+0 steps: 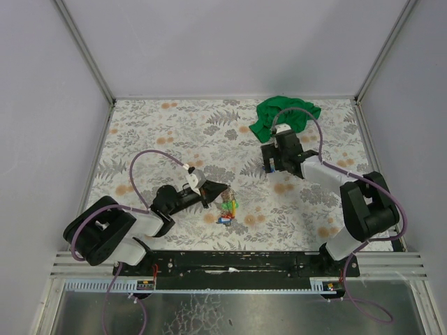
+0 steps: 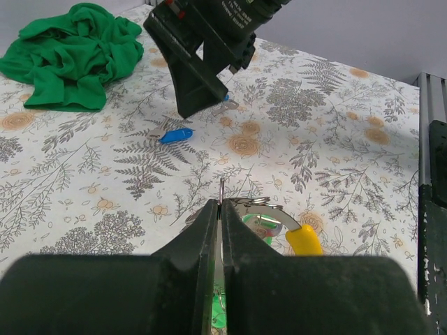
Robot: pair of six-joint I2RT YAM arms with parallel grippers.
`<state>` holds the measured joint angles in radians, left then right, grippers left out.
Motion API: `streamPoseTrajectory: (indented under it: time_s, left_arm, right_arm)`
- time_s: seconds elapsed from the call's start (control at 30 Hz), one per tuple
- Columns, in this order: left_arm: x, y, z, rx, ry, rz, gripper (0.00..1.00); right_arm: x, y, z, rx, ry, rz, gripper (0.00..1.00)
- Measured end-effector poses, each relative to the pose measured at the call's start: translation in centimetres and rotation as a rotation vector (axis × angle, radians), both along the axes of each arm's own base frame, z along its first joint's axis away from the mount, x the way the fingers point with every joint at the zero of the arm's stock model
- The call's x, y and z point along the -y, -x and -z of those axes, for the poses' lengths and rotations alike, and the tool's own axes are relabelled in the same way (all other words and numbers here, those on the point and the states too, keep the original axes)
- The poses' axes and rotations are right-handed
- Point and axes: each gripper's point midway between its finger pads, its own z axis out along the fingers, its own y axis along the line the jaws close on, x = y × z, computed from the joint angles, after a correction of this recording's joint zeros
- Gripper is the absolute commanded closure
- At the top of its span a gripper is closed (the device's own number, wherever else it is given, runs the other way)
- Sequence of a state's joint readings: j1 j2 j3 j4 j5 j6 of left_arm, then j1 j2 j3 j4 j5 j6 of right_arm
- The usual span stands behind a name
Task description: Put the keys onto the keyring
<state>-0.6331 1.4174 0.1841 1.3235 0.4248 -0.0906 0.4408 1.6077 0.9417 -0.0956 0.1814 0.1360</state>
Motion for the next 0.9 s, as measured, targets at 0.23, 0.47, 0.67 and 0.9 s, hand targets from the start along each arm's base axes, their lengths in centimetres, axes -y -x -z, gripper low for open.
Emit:
streamPoseTrajectory:
  time_s: [0.23,0.47,0.67,0.9]
  left_arm:
    - [0.2,-0.3,0.1,-0.008,-0.007,-0.003,1.0]
    - [0.1,-0.3,0.5,-0.02,-0.022,-0.004,1.0]
    - [0.1,-0.3,0.6,-0.017,-0.027,-0.004,1.0]
    - [0.2,-0.4,0.5,-0.018,-0.028,-0.004,1.0]
  right_arm:
    - [4.1,-1.0,0.3,-0.004,-0.038,0.223,0.08]
    - [8.2,-0.3,1.6,-0.051,-0.057,0.41,0.32]
    - [9.9,0.1,3.0,-0.1,-0.076,0.493,0.46]
    - [10.1,0.7,4.8,-0.159,-0.069,0.515,0.8]
